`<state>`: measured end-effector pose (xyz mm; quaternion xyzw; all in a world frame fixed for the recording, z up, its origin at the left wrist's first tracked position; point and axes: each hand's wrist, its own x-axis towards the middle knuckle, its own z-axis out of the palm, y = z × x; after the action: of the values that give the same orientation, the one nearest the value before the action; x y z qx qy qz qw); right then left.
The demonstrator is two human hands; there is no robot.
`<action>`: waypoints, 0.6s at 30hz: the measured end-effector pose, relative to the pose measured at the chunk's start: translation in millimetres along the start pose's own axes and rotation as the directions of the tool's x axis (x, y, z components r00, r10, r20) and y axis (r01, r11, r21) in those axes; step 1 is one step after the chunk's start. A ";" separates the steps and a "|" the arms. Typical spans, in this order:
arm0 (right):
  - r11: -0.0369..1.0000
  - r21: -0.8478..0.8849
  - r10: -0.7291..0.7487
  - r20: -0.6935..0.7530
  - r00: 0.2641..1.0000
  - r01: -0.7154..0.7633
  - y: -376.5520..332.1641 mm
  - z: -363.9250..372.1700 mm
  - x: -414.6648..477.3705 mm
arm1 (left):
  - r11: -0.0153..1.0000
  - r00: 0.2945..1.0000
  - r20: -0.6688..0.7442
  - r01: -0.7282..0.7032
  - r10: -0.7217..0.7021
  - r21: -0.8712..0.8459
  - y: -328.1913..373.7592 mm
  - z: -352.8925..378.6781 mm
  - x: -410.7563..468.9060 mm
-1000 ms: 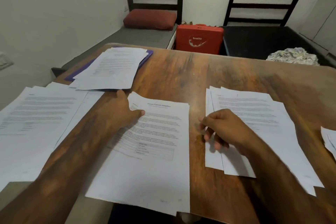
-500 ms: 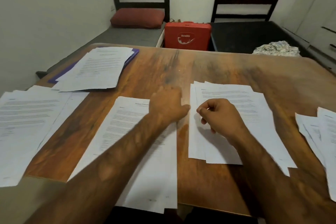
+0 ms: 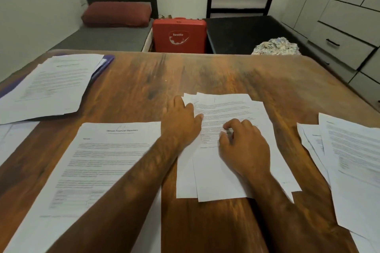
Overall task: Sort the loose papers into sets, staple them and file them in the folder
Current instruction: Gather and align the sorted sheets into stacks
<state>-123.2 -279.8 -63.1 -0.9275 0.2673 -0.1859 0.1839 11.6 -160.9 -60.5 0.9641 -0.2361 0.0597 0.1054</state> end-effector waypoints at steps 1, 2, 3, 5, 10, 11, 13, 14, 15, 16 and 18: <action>1.000 0.001 0.004 0.002 1.000 -0.004 -0.1 0.0 0.1 | 1.000 1.000 -0.007 -0.004 0.004 -0.015 -1.1 0.2 -1.1; 1.000 0.002 0.007 0.004 1.000 -0.007 0.5 0.5 0.4 | 0.999 1.000 -0.013 -0.009 0.008 -0.032 -1.5 0.3 -1.6; 1.000 0.001 0.010 0.006 1.000 -0.010 1.0 1.0 0.5 | 0.999 1.000 -0.026 -0.016 0.015 -0.045 -1.8 0.9 -2.1; 1.000 0.000 0.016 0.005 1.000 -0.016 1.6 0.9 0.8 | 0.997 0.998 -0.055 -0.043 0.039 -0.065 -1.7 1.3 -3.1; 1.000 -0.015 0.014 -0.003 1.000 -0.014 1.0 1.4 1.4 | 0.975 0.988 -0.110 -0.131 0.112 -0.181 -4.2 1.0 -3.8; 1.000 -0.011 0.011 -0.004 1.000 -0.011 0.7 1.0 1.1 | 0.966 0.985 -0.114 -0.149 0.127 -0.212 -3.6 0.4 -3.6; 1.000 -0.009 0.012 -0.002 1.000 -0.012 -0.2 -0.6 0.1 | 0.936 0.986 -0.103 -0.157 0.131 -0.316 -1.5 -1.6 -4.9; 1.000 -0.008 0.013 0.000 1.000 -0.012 0.1 -0.5 -0.1 | 0.910 0.988 -0.097 -0.147 0.118 -0.388 -1.5 -2.6 -6.2; 1.000 -0.003 0.012 0.001 1.000 -0.012 0.1 -0.7 0.0 | 0.866 0.989 -0.099 -0.144 0.109 -0.479 -3.5 -3.0 -6.9; 1.000 0.014 0.013 0.001 1.000 -0.013 0.0 -0.6 -0.1 | 0.799 0.991 -0.094 -0.134 0.097 -0.587 -4.8 -6.3 -9.2; 0.998 0.060 0.020 -0.022 1.000 -0.018 -1.0 -3.9 -1.0 | 0.611 0.996 -0.046 -0.083 0.076 -0.787 -7.0 -18.0 -12.5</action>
<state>-125.3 -279.4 -59.6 -0.9168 0.2723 -0.2025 0.2105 2.7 -145.1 -46.4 0.8085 -0.2802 -0.0413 0.5158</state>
